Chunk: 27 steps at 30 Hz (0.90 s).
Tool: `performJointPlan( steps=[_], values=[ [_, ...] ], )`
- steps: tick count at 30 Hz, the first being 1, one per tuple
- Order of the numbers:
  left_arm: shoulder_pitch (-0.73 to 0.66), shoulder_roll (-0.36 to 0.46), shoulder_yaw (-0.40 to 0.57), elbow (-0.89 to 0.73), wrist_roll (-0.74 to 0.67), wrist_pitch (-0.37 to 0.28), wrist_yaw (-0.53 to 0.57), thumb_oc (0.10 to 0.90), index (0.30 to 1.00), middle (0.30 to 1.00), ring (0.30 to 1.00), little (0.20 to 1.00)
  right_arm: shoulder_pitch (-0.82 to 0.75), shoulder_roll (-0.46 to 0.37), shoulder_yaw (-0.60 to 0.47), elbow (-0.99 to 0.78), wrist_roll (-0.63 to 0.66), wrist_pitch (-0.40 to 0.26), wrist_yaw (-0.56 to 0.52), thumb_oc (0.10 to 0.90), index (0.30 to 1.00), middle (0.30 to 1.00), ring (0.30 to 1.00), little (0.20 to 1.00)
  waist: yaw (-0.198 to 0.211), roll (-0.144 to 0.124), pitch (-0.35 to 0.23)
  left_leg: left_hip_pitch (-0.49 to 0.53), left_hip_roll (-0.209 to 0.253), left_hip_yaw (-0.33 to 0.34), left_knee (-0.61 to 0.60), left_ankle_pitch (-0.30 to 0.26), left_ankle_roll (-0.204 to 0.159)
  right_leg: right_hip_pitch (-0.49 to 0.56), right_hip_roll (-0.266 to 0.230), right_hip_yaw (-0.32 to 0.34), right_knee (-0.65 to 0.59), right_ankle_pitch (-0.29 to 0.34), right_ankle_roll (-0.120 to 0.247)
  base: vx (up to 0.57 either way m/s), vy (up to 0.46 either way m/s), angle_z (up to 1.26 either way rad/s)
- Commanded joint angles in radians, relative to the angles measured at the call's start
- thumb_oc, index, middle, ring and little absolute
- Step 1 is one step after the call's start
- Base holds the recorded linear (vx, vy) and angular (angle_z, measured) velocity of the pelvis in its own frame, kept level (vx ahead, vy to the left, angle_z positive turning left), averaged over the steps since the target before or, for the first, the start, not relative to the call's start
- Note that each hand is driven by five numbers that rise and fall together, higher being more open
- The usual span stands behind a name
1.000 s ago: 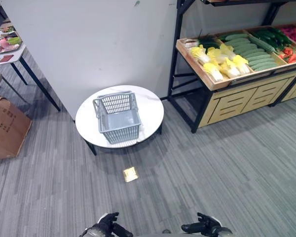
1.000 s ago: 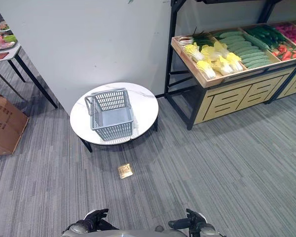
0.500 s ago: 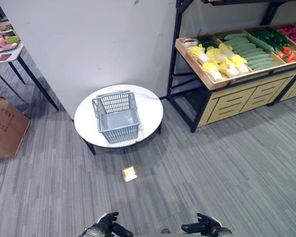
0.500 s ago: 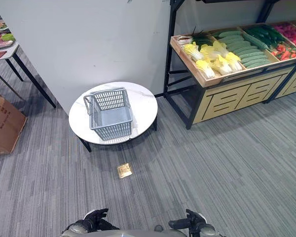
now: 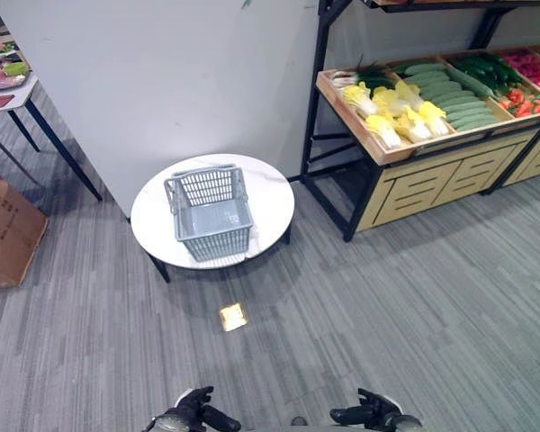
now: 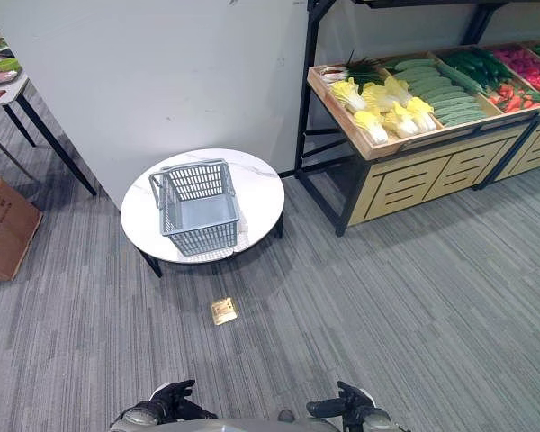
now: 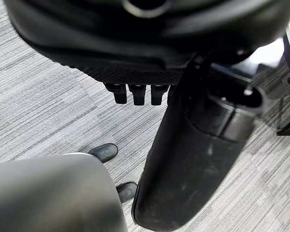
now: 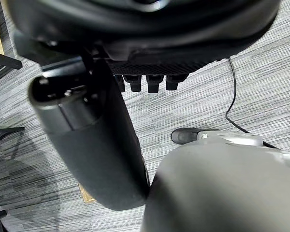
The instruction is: Get the vegetables into the basket
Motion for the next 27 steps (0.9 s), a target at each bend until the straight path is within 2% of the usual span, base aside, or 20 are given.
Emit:
performJointPlan(
  steps=[1,7,11,12,14,17,18,20,21,23,24,25,26,27],
  values=[
    [-0.041,-0.017,0.0,0.031,-0.01,-0.021,-0.001,0.9,1.0,1.0,1.0,1.0,-0.024,-0.017,0.036,0.068,-0.027,0.004,0.008,0.9,1.0,1.0,1.0,1.0,0.009,0.0,0.001,0.035,-0.014,0.074,0.007,-0.083,0.009,0.044,-0.041,0.08,0.07,-0.13,0.101,0.0,0.033,-0.07],
    [-0.044,-0.013,0.006,0.028,-0.018,-0.023,-0.001,0.9,1.0,1.0,1.0,1.0,-0.032,-0.021,0.034,0.068,-0.033,0.008,0.007,0.9,1.0,1.0,1.0,1.0,0.018,0.0,0.01,0.019,-0.021,0.079,0.007,-0.086,0.018,0.024,-0.047,0.087,0.08,-0.124,0.114,0.03,0.083,-0.06],
    [-0.048,-0.009,0.016,0.024,-0.029,-0.024,0.0,0.9,1.0,1.0,1.0,1.0,-0.042,-0.025,0.032,0.062,-0.033,0.009,0.005,0.9,1.0,1.0,1.0,1.0,0.024,0.0,0.021,0.015,-0.024,0.084,0.007,-0.092,0.03,-0.011,-0.05,0.091,0.14,-0.132,0.124,0.04,0.135,-0.07],
    [-0.052,0.0,0.02,0.016,-0.031,-0.025,0.003,0.9,1.0,1.0,1.0,1.0,-0.052,-0.025,0.029,0.051,-0.027,0.009,0.002,0.9,1.0,1.0,1.0,1.0,0.03,-0.003,0.042,0.017,-0.028,0.09,0.007,-0.098,0.043,-0.07,-0.046,0.096,0.258,-0.136,0.14,0.03,0.139,-0.17],
    [-0.054,0.002,0.021,0.015,-0.031,-0.024,0.002,0.9,1.0,1.0,1.0,1.0,-0.054,-0.023,0.029,0.044,-0.024,0.009,0.001,0.9,1.0,1.0,1.0,1.0,0.031,-0.005,0.051,0.019,-0.031,0.092,0.007,-0.097,0.046,-0.097,-0.046,0.093,0.305,-0.122,0.148,0.01,0.13,-0.2],
    [-0.054,0.011,0.029,0.012,-0.031,-0.022,0.004,0.9,1.0,1.0,1.0,1.0,-0.055,-0.023,0.025,0.011,-0.01,0.004,-0.001,0.9,1.0,1.0,1.0,1.0,0.033,-0.017,0.085,0.029,-0.043,0.104,0.011,-0.102,0.061,-0.198,-0.065,0.066,0.504,-0.038,0.174,0.01,0.148,-0.2],
    [-0.054,0.015,0.026,0.007,-0.028,-0.022,0.007,0.9,1.0,1.0,1.0,1.0,-0.051,-0.024,0.021,-0.007,0.007,-0.001,-0.002,0.9,1.0,1.0,1.0,1.0,0.028,-0.019,0.108,0.037,-0.045,0.101,0.023,-0.109,0.069,-0.247,-0.073,0.055,0.6,-0.013,0.169,0.02,0.112,-0.28],
    [-0.054,0.014,0.022,0.007,-0.024,-0.02,0.007,0.9,1.0,1.0,1.0,1.0,-0.049,-0.024,0.017,-0.017,0.014,-0.004,-0.005,0.9,1.0,1.0,1.0,1.0,0.025,-0.018,0.115,0.04,-0.046,0.096,0.031,-0.114,0.07,-0.269,-0.077,0.051,0.632,-0.016,0.162,0.04,0.088,-0.02],
    [-0.053,0.016,0.021,0.007,-0.02,-0.019,0.008,0.9,1.0,1.0,1.0,1.0,-0.044,-0.024,0.017,-0.025,0.02,-0.005,-0.005,0.9,1.0,1.0,1.0,1.0,0.023,-0.017,0.118,0.042,-0.046,0.094,0.036,-0.116,0.07,-0.277,-0.08,0.044,0.622,-0.022,0.155,0.1,0.101,0.17],
    [-0.054,0.019,0.019,0.008,-0.016,-0.022,0.008,0.9,1.0,1.0,1.0,1.0,-0.038,-0.022,0.016,-0.026,0.028,-0.005,0.001,0.9,1.0,1.0,1.0,1.0,0.025,-0.007,0.11,0.045,-0.037,0.093,0.019,-0.106,0.06,-0.271,-0.08,0.034,0.467,-0.023,0.146,0.1,0.053,0.16],
    [-0.053,0.019,0.019,0.008,-0.016,-0.022,0.008,0.9,1.0,1.0,1.0,1.0,-0.038,-0.022,0.016,-0.026,0.028,-0.005,0.001,0.9,1.0,1.0,1.0,1.0,0.024,-0.005,0.111,0.046,-0.035,0.092,0.018,-0.106,0.06,-0.267,-0.079,0.032,0.462,-0.021,0.146,0.09,-0.017,0.14],
    [-0.058,0.021,0.017,0.021,-0.005,-0.023,0.007,0.9,1.0,1.0,1.0,1.0,-0.038,-0.021,0.023,-0.025,0.02,-0.004,0.004,0.9,1.0,1.0,1.0,1.0,0.025,-0.007,0.103,0.039,-0.032,0.091,0.007,-0.098,0.049,-0.25,-0.059,0.069,0.288,0.004,0.154,0.05,-0.021,0.11],
    [-0.058,0.021,0.017,0.021,-0.005,-0.023,0.007,0.9,1.0,1.0,1.0,1.0,-0.038,-0.021,0.023,-0.025,0.02,-0.004,0.004,0.9,1.0,1.0,1.0,1.0,0.025,-0.006,0.104,0.04,-0.03,0.091,0.007,-0.098,0.049,-0.246,-0.058,0.068,0.281,0.008,0.154,0.09,-0.061,0.07],
    [-0.062,0.023,0.021,0.029,-0.001,-0.024,0.01,0.9,1.0,1.0,1.0,1.0,-0.041,-0.019,0.033,-0.018,0.007,-0.002,0.006,0.9,1.0,1.0,1.0,1.0,0.03,-0.012,0.099,0.027,-0.032,0.094,0.007,-0.098,0.04,-0.254,-0.045,0.114,0.153,0.052,0.165,0.04,-0.038,0.05]
  ],
)
